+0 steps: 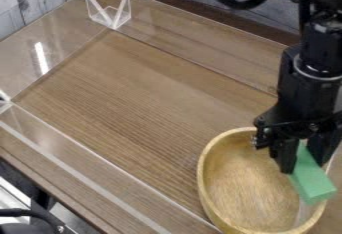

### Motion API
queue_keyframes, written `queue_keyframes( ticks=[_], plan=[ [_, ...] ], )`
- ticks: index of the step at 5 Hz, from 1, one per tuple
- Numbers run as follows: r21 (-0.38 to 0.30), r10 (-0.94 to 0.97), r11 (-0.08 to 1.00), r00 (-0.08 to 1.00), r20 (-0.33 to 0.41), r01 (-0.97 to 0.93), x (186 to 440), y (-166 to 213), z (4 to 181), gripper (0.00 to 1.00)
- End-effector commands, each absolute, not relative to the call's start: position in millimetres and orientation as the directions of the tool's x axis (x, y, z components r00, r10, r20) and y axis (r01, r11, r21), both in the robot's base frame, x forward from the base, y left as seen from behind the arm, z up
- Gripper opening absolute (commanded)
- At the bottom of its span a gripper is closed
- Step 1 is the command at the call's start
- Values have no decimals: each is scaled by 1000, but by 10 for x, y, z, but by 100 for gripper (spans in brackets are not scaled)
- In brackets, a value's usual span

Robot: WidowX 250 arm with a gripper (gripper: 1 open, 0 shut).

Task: Move green object from inside the wooden bowl to the table next to it

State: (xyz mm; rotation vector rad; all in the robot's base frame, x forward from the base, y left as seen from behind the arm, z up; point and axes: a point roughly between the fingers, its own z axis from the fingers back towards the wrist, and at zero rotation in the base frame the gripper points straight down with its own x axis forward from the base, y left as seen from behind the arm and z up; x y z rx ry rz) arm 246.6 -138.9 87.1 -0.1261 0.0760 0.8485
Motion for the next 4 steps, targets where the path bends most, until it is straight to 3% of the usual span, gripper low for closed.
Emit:
queue_keyframes(
  ticks=[1,2,4],
  plan=[
    [-147,711,682,696,-95,-717,2615,-1394,1077,0],
    [-152,679,714,728,-89,-684,2661,-1377,1097,0],
    [-158,764,625,641,-75,-764,2603,-1454,1178,0]
  ],
)
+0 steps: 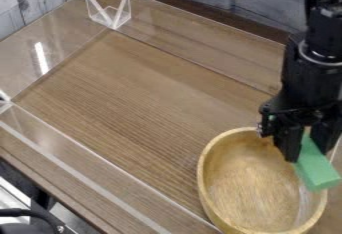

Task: Move green object from inside the wooden bowl to the table next to it

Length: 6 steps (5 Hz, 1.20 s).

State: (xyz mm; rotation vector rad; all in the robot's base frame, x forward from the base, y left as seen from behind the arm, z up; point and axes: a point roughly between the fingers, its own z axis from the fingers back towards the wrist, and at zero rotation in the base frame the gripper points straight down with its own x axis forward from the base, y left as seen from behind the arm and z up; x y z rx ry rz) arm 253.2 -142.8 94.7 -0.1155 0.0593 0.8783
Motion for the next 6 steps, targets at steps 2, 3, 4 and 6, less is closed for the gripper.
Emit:
queue_keyframes(
  ticks=[2,3,4,6],
  plan=[
    [-166,761,629,645,-64,-759,2600,-1413,972,0],
    [-171,773,615,631,-62,-770,2573,-1454,1020,0],
    [-174,784,601,618,-61,-780,2547,-1495,1068,0],
    [-186,774,612,631,-58,-768,2555,-1446,1112,0]
  ],
)
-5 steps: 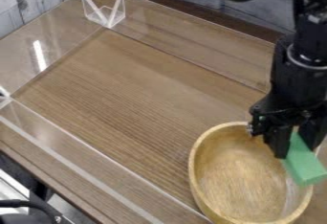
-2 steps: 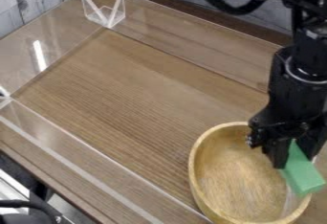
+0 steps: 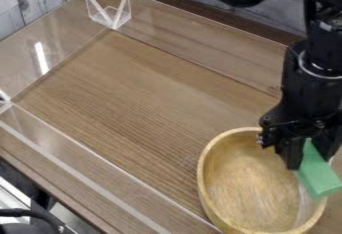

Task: Move green object from inside the wooden bowl to the table next to it

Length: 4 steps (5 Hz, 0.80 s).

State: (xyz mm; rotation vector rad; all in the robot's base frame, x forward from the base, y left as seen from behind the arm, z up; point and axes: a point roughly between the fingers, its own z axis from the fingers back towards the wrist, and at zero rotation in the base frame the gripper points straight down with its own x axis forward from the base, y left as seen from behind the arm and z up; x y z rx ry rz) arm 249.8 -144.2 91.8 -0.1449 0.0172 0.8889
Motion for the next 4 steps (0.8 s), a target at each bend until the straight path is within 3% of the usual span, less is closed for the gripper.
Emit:
queue_keyframes(
  ticks=[1,3,4],
  plan=[
    [-210,791,582,607,-78,-785,2645,-1369,1188,0],
    [-269,881,414,457,-121,-869,2838,-820,1659,0],
    [-279,925,316,359,-121,-907,2907,-716,1600,0]
  ],
)
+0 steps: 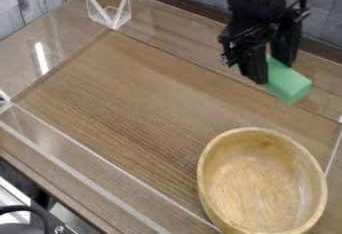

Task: Move green object from inside the wooden bowl to the table next to it

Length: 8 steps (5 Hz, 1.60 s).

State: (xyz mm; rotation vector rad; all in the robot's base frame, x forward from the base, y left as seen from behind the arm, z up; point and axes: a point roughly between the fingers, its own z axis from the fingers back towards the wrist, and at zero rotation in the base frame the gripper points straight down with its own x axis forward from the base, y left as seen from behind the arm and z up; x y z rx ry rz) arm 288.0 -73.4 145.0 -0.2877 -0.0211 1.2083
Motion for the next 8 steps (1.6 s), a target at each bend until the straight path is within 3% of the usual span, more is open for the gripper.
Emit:
queue_keyframes(
  ticks=[1,2,4,8],
  plan=[
    [-284,956,232,272,-112,-930,2910,-664,1532,0],
    [-286,976,151,188,-107,-946,2897,-654,1480,0],
    [-283,985,106,139,-101,-953,2913,-609,1249,0],
    [-275,982,136,167,-92,-952,3016,-663,1518,0]
  ],
)
